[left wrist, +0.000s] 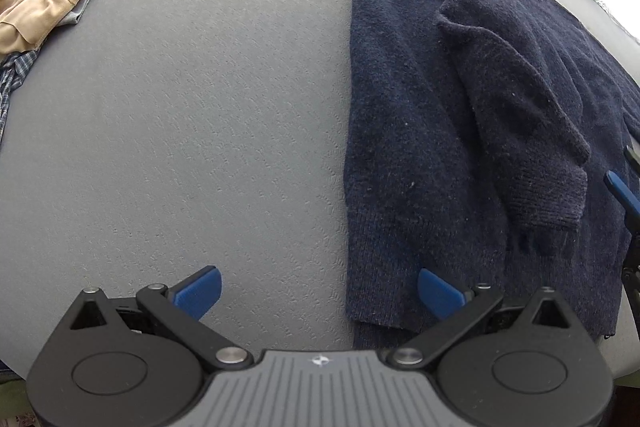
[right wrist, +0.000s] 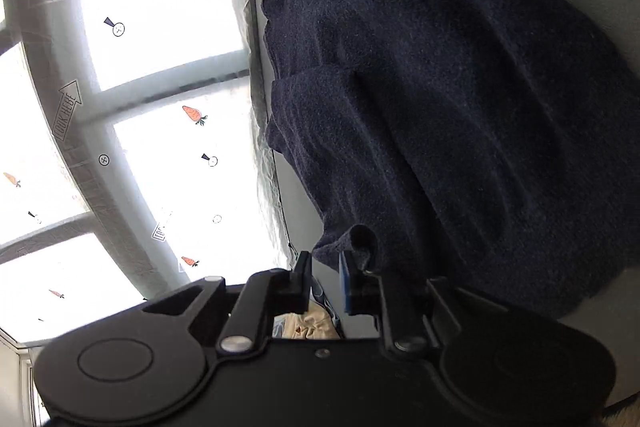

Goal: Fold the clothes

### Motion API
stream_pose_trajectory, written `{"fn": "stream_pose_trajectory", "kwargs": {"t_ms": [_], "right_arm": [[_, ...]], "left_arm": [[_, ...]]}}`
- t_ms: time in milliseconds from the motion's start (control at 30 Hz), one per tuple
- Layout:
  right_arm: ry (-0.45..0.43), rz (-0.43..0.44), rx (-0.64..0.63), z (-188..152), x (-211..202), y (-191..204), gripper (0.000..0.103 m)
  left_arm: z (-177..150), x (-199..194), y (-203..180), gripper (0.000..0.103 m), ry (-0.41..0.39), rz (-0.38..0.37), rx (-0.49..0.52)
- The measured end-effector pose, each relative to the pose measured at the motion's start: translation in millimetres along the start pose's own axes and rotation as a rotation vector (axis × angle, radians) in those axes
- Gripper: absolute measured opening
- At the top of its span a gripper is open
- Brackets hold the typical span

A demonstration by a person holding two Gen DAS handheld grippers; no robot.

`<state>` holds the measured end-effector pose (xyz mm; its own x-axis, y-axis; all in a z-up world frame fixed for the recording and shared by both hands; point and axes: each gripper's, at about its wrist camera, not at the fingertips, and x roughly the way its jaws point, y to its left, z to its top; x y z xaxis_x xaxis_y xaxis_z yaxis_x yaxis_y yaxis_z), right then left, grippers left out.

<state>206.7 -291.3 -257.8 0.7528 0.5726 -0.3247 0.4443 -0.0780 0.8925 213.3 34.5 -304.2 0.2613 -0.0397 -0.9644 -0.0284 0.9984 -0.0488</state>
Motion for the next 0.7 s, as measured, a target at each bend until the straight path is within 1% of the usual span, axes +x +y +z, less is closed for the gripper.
{"fn": "stream_pose_trajectory", "kwargs": {"t_ms": [67, 167, 233, 300, 367, 400, 433, 500, 633, 700], "right_arm": [[-0.02, -0.029, 0.029, 1.3, 5.8, -2.4, 0.015], [-0.086, -0.055, -0.017, 3.3, 11.2, 9.1, 0.015], [-0.117, -0.041, -0.012, 6.2, 29.0, 7.1, 0.015], [-0.133, -0.03, 0.008, 9.1, 37.4, 8.4, 0.015], [-0.128, -0.061, 0.019, 18.7, 62.7, -2.5, 0.015], [-0.116, -0.084, 0.019, 21.3, 69.2, -20.0, 0.015], [-0.094, -0.11, 0.007, 20.9, 74.5, -27.8, 0.015], [-0.037, -0.157, -0.046, 14.9, 88.4, -19.0, 0.015], [0.099, -0.236, -0.236, -3.3, 117.0, 9.9, 0.015], [0.141, -0.272, -0.276, -8.4, 127.7, 14.8, 0.014]], "left_arm": [[-0.3, -2.8, 0.5, 0.103, -0.006, 0.01, 0.011], [-0.8, -6.5, 1.8, 0.103, -0.017, 0.027, 0.02], [0.3, -8.5, 5.0, 0.103, -0.021, 0.034, 0.018], [1.1, -7.5, 8.4, 0.103, -0.021, 0.039, 0.009], [4.6, -7.4, 14.4, 0.103, -0.019, 0.043, -0.006], [6.0, -7.3, 16.8, 0.103, -0.018, 0.046, -0.015], [7.7, -7.2, 18.7, 0.103, -0.017, 0.048, -0.023], [9.4, -7.1, 22.4, 0.103, -0.014, 0.052, -0.037], [7.7, -5.3, 26.6, 0.103, 0.006, 0.051, -0.049], [6.7, -3.8, 26.0, 0.103, 0.016, 0.055, -0.047]]}}
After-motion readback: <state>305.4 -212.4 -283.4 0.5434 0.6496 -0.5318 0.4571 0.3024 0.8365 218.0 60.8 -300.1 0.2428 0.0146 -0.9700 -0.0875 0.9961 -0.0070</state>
